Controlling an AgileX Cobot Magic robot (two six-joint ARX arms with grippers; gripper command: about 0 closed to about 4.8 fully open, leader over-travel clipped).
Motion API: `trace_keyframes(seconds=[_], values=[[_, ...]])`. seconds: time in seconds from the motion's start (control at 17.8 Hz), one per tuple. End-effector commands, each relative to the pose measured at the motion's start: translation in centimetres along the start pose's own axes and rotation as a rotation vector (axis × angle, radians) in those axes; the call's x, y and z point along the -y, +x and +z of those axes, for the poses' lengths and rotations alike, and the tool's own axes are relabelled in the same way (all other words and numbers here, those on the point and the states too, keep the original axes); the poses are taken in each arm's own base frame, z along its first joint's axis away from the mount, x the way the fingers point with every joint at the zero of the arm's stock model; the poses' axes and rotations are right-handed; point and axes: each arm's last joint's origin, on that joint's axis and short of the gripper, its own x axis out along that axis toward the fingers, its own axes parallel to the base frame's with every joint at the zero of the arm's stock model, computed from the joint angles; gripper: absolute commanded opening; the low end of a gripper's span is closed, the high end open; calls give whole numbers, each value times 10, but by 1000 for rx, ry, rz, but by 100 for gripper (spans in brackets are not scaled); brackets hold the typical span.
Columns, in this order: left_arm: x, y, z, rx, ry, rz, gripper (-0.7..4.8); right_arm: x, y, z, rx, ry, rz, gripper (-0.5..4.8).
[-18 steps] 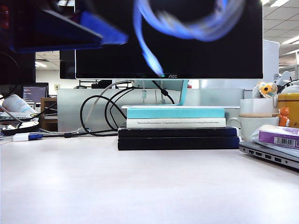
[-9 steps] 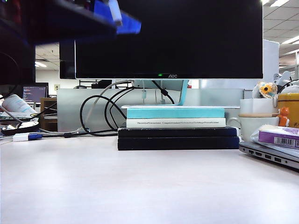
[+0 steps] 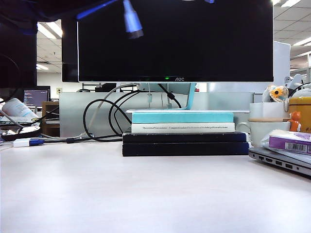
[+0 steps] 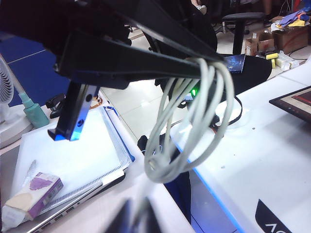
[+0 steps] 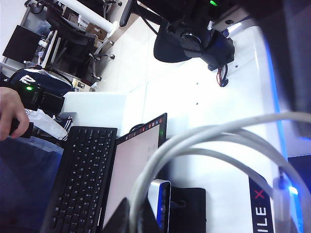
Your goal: Unfold the white charging cable into a straight cable.
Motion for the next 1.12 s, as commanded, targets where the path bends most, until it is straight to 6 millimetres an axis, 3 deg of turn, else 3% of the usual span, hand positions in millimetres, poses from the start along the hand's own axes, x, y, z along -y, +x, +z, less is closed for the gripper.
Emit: trace_keyframes(seconds=[0.06, 0.39, 0.56, 0.79, 1.12], values=[[-1, 0, 2, 3, 9, 0, -6, -2, -1, 1, 6, -16, 3, -1], [0, 2, 5, 18, 18, -14, -6, 0, -1, 1, -16, -25, -38, -1], [2, 14, 9, 36, 45, -55, -6, 1, -1, 6, 29, -42, -9, -1], [5, 25, 20, -4, 108, -60, -6, 14, 3, 6, -6, 58, -35, -1], [13, 19, 35, -74, 140, -9, -6, 21, 1, 3, -38, 88, -101, -1]])
